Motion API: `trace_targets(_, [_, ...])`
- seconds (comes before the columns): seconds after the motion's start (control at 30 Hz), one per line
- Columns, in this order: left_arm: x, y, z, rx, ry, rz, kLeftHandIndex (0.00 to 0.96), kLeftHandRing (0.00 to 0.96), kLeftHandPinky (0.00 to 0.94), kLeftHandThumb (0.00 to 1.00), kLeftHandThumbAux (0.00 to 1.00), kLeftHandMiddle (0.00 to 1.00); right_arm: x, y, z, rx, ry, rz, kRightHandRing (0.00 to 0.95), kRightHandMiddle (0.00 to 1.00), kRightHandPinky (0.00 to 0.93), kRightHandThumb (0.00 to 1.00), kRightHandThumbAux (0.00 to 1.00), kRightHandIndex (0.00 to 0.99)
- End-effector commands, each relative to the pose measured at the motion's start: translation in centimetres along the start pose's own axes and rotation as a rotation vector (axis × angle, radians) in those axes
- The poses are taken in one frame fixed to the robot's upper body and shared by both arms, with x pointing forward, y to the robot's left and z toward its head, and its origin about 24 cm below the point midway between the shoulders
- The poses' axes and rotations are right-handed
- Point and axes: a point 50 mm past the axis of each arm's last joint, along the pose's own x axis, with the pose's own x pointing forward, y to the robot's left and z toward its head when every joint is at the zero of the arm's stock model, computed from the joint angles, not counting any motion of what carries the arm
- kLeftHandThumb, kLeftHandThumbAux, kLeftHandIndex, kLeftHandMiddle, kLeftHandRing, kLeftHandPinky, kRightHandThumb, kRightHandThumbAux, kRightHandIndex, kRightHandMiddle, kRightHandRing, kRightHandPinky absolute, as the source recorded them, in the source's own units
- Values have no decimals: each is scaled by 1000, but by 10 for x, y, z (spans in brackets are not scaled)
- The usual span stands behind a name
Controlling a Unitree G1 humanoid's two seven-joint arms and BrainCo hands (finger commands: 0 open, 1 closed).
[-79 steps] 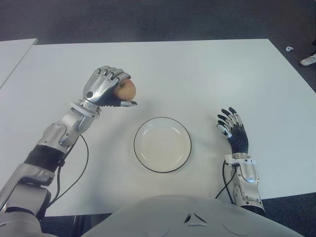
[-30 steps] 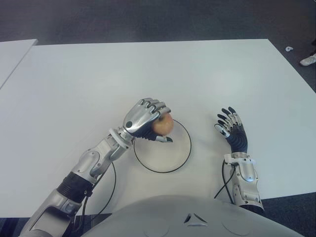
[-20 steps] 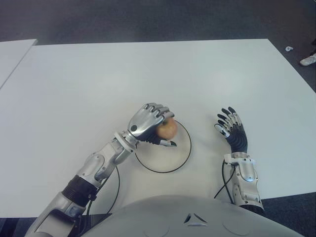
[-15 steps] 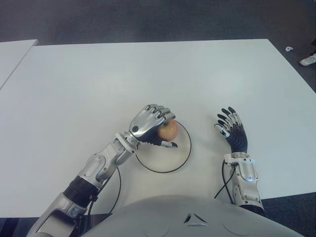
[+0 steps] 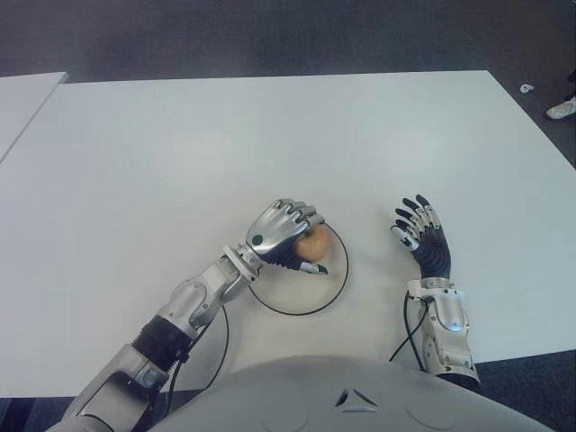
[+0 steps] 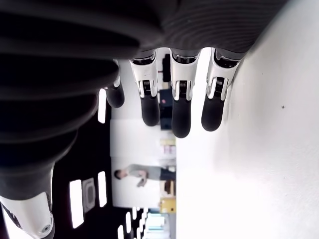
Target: Put the apples into the plate.
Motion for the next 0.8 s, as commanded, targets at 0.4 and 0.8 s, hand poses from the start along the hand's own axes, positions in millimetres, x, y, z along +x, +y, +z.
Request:
trace_targets(0.4, [-2,-8,-2,31,1,9,406,836,824,855,663,531,-27,4,-35,51,207,-33,220,187,249,304,662,71])
trace_targets(0.8, [-8,-17,-4,24,23,-15,407,834,811,854,662,530,-27,4,-33,58,199,-39,217,184,249,323,668,66])
